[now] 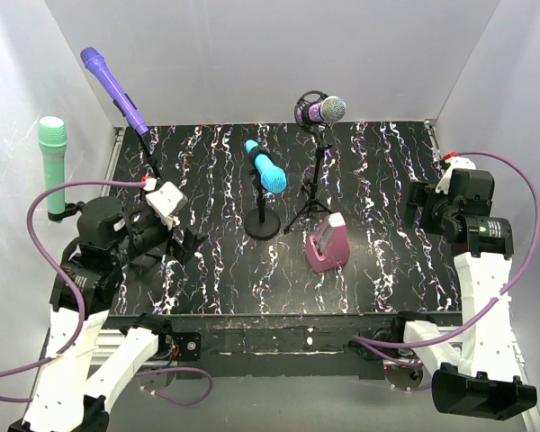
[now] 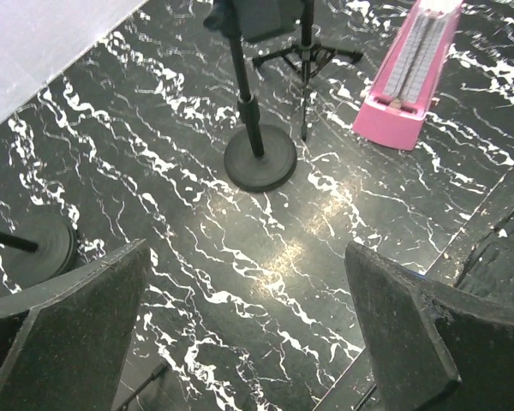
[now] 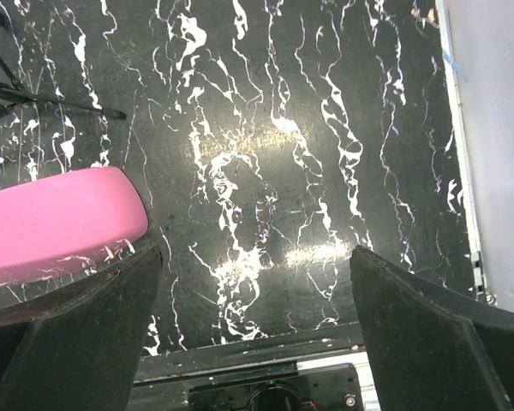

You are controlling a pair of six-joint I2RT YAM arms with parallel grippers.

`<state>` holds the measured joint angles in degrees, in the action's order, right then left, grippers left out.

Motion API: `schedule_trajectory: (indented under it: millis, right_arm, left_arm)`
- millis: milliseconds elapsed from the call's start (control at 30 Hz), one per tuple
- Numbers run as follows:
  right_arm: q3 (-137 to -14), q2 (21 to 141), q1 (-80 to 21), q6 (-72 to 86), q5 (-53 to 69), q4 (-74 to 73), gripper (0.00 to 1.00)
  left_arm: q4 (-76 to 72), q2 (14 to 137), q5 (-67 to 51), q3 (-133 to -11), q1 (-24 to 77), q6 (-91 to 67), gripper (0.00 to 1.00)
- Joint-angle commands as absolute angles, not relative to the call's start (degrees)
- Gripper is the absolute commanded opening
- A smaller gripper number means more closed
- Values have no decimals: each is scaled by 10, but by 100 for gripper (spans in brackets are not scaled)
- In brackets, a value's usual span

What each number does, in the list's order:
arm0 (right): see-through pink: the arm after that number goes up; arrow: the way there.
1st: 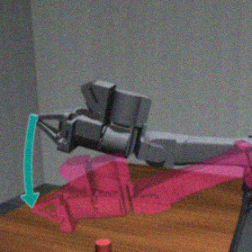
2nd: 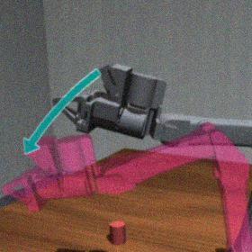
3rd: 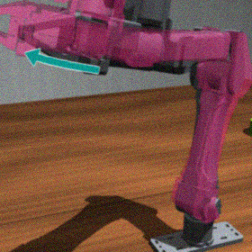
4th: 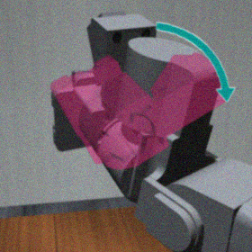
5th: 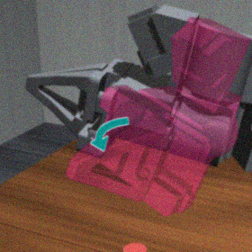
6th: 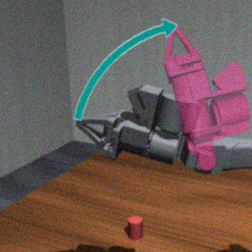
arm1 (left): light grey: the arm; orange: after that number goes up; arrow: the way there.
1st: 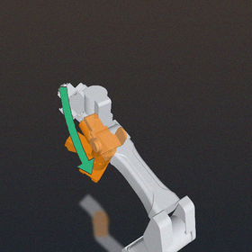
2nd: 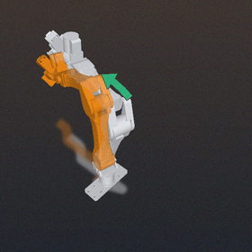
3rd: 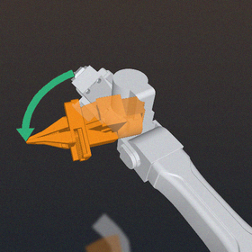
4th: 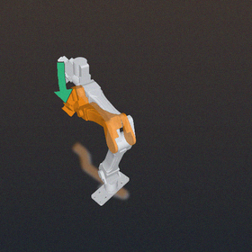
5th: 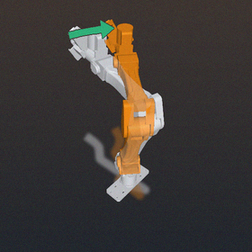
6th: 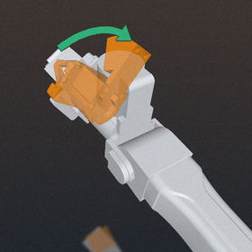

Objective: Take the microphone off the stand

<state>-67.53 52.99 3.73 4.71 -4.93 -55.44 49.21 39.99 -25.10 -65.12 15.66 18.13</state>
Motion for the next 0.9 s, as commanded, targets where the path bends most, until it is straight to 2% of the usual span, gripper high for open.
schedule_trajectory:
  millis: [0,200,467,567,733,867]
  right_arm:
    - [-717,505,38,5,-31,-557,97]
    - [-769,473,37,-96,110,-584,96]
    - [-900,503,9,-82,245,-665,92]
    - [-932,517,-43,-91,251,-676,91]
    - [-994,561,-183,-80,189,-685,88]
    - [-1058,612,-221,-76,190,-684,88]
  left_arm:
    - [533,417,-299,-720,159,201,98]
    - [600,470,-348,-811,158,263,98]
    - [628,535,-380,-859,158,309,93]
    - [640,568,-395,-878,158,330,91]
    - [624,594,-404,-884,158,374,91]
    - [592,610,-402,-882,158,388,91]
